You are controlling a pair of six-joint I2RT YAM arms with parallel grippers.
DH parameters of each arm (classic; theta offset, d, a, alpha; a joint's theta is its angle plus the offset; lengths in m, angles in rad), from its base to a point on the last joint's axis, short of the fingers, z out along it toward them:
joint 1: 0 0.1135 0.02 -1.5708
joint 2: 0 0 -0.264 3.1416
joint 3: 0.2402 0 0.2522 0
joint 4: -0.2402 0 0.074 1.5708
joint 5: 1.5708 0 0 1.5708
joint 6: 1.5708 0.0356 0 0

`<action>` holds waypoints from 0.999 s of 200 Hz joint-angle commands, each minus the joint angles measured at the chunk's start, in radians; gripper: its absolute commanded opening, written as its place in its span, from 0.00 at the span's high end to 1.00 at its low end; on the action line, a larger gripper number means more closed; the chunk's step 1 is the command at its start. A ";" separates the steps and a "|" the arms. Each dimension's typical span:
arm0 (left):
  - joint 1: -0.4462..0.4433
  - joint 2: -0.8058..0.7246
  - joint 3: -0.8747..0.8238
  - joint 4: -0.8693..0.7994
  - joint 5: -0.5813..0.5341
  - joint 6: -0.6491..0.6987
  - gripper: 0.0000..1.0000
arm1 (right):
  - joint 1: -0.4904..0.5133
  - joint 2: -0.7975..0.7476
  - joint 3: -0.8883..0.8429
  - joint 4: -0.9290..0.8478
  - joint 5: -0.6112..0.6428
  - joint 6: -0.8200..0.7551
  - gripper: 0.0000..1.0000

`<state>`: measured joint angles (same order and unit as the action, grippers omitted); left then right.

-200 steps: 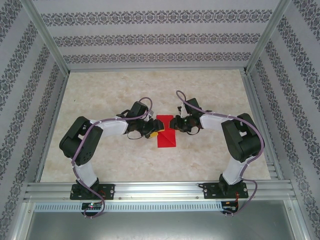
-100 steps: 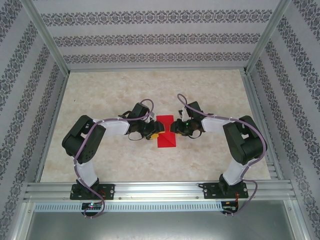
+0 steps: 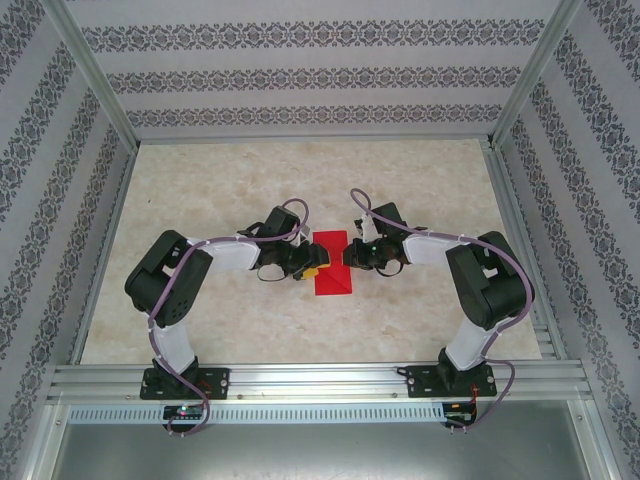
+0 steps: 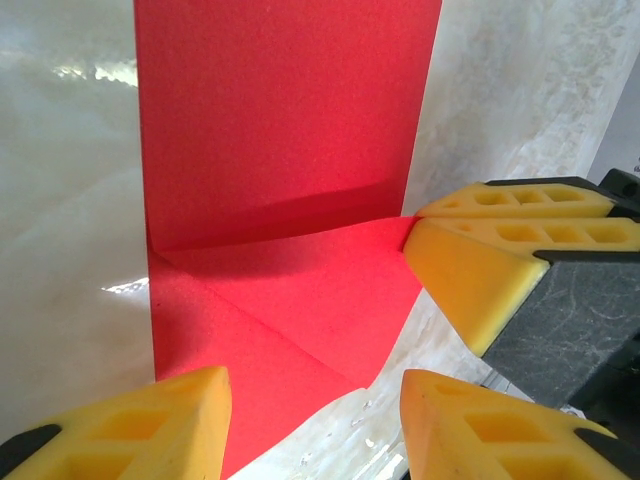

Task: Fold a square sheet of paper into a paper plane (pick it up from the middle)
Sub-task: Turn over the paper at the center of the table.

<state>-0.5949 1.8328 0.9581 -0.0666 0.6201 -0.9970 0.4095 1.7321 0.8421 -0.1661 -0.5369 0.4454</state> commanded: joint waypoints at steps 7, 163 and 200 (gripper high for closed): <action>-0.019 0.017 0.014 0.048 0.013 -0.002 0.52 | -0.024 -0.024 -0.013 0.033 0.013 -0.001 0.92; -0.025 0.106 0.066 0.153 0.053 -0.061 0.62 | -0.047 -0.042 -0.020 0.044 -0.018 0.038 0.87; -0.025 0.111 0.069 0.175 0.040 -0.072 0.76 | -0.077 -0.148 -0.044 0.033 0.029 0.094 0.63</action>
<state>-0.6052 1.9350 1.0023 0.0437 0.6506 -1.0515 0.3592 1.6810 0.8215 -0.1486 -0.5339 0.4976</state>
